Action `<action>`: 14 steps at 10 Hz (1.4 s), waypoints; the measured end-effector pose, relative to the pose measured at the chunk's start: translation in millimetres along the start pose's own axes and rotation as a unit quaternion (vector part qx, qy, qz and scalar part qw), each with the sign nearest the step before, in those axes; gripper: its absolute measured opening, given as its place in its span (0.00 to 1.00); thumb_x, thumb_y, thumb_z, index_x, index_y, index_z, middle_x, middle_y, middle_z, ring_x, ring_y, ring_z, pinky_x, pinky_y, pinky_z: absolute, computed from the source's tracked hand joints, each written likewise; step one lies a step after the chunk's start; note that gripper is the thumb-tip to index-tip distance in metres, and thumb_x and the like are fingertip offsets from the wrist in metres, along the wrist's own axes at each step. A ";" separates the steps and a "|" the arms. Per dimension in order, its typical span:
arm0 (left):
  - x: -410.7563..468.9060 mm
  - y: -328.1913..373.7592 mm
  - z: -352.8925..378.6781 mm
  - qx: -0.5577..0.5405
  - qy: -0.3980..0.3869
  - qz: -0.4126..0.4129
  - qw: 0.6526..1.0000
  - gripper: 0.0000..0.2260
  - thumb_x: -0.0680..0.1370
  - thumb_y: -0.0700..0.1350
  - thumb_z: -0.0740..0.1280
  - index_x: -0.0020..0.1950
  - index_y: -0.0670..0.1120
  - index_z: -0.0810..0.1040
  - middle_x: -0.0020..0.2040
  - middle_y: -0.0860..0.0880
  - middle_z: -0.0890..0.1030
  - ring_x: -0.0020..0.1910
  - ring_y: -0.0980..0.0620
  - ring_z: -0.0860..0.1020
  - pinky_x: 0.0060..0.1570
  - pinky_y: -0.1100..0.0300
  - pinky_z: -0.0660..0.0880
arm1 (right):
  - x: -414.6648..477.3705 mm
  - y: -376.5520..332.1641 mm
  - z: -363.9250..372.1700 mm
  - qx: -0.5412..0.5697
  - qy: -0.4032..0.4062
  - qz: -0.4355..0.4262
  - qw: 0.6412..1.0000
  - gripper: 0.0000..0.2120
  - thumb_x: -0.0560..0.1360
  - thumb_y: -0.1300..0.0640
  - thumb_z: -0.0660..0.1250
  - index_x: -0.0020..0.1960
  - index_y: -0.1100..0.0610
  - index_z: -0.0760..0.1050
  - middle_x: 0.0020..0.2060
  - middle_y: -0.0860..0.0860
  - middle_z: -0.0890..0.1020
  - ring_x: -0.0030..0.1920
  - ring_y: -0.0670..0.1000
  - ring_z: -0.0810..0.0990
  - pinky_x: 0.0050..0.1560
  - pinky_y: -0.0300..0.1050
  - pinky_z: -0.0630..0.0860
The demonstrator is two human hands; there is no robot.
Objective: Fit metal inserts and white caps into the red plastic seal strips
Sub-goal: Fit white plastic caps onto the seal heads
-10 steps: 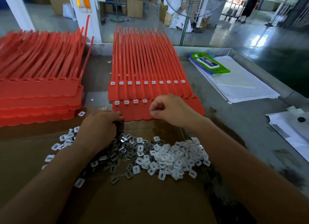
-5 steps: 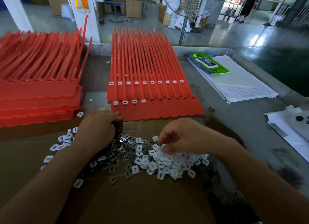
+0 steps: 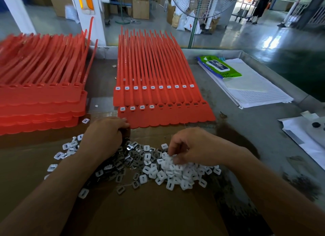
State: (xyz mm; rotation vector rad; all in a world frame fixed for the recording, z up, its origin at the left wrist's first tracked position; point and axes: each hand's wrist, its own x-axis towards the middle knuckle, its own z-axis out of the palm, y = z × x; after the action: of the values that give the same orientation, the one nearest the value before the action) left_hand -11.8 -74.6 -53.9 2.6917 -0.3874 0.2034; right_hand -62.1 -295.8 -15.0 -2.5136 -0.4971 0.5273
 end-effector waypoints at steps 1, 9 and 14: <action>0.1 -0.1 0.0 -0.004 0.002 0.000 1.000 0.18 0.71 0.32 0.61 0.56 0.46 0.79 0.61 0.50 0.76 0.63 0.50 0.72 0.63 0.58 0.64 | -0.4 0.8 -1.0 -0.002 0.001 0.002 1.000 0.10 0.71 0.56 0.70 0.37 0.44 0.72 0.36 0.39 0.76 0.36 0.30 0.73 0.35 0.25 0.69; -0.7 0.4 0.2 -0.012 0.008 0.000 1.000 0.18 0.70 0.32 0.61 0.55 0.45 0.80 0.60 0.49 0.78 0.61 0.49 0.73 0.61 0.57 0.65 | -1.0 4.1 -4.6 0.093 0.094 -0.013 0.991 0.08 0.76 0.54 0.63 0.39 0.46 0.74 0.32 0.43 0.80 0.32 0.41 0.78 0.34 0.33 0.74; -0.4 0.6 -0.1 -0.011 0.004 -0.006 1.000 0.18 0.71 0.32 0.60 0.56 0.46 0.79 0.61 0.50 0.77 0.62 0.50 0.72 0.62 0.58 0.64 | 16.8 7.9 -16.9 0.094 0.168 0.009 0.981 0.10 0.73 0.62 0.68 0.43 0.47 0.74 0.38 0.43 0.78 0.40 0.40 0.76 0.43 0.32 0.74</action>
State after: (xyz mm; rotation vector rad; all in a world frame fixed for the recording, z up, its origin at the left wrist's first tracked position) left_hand -12.4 -74.9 -53.7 2.6703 -0.3696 0.2061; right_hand -38.2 -301.6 -10.5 -2.3596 -0.2821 0.1391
